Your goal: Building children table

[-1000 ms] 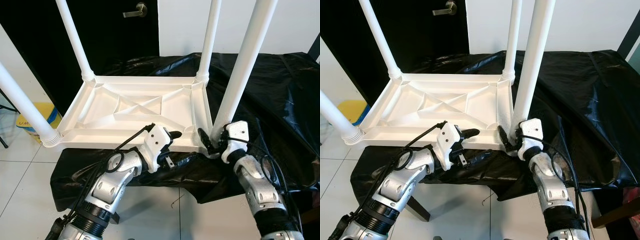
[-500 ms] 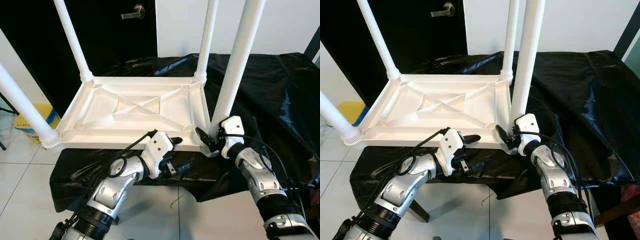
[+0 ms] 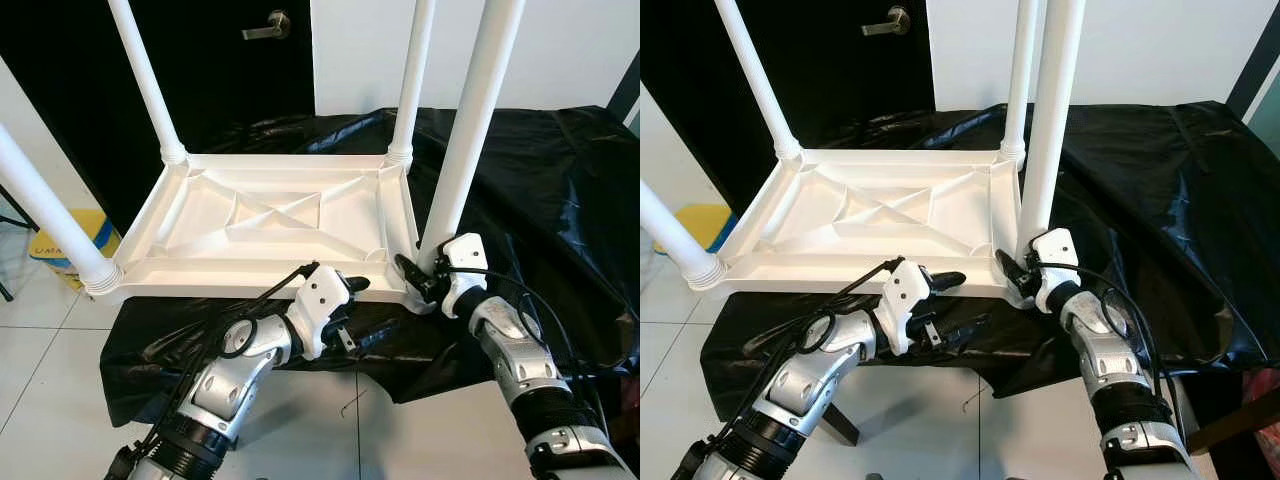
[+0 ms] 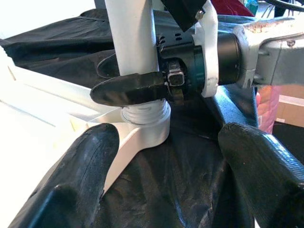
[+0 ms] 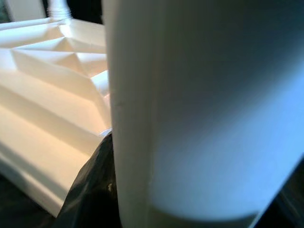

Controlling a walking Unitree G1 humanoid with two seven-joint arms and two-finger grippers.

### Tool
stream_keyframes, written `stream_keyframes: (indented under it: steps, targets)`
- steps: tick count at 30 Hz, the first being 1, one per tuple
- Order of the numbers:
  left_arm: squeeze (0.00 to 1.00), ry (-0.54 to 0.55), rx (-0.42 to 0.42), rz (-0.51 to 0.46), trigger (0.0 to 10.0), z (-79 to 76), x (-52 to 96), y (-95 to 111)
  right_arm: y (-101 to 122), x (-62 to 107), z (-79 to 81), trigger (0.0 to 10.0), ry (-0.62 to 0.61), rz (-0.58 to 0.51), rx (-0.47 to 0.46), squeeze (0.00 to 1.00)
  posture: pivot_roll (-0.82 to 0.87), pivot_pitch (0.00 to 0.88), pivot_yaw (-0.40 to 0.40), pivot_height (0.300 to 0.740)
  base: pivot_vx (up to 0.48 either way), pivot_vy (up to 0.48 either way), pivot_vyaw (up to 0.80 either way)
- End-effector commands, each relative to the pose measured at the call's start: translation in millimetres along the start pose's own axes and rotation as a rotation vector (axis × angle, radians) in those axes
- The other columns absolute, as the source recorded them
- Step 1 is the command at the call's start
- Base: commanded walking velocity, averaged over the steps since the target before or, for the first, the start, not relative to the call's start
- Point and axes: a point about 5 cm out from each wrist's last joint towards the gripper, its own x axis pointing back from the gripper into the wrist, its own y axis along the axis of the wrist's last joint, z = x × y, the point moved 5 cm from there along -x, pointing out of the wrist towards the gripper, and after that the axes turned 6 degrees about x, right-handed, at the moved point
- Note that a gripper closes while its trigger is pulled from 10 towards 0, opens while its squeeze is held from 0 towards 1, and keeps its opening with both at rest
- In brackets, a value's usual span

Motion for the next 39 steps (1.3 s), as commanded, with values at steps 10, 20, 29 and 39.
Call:
stream_keyframes:
  steps: [10,20,29,39]
  targets:
    - [0.00,0.036,-0.005,0.011,10.0,7.1,3.3,-1,-17,9.3,-6.7,10.0,-0.206,0.097,-0.025,0.00,-0.10,0.006,0.015,0.740,0.000,0.000,0.00]
    - [0.00,0.028,-0.002,0.017,10.0,4.8,4.3,-3,-26,23.4,1.0,10.0,-0.415,0.160,-0.063,0.00,-0.10,0.002,0.009,0.740,0.000,0.000,0.00]
    - [0.00,0.035,-0.004,0.009,10.0,6.9,3.3,-2,-28,31.9,7.9,10.0,-0.563,0.206,-0.109,0.00,-0.10,0.000,0.002,0.740,0.000,0.000,0.00]
    - [0.00,0.030,-0.009,0.010,10.0,9.3,3.8,-1,-20,27.0,17.8,10.0,-0.524,0.185,-0.143,0.00,-0.11,0.000,0.014,0.740,0.000,0.000,0.00]
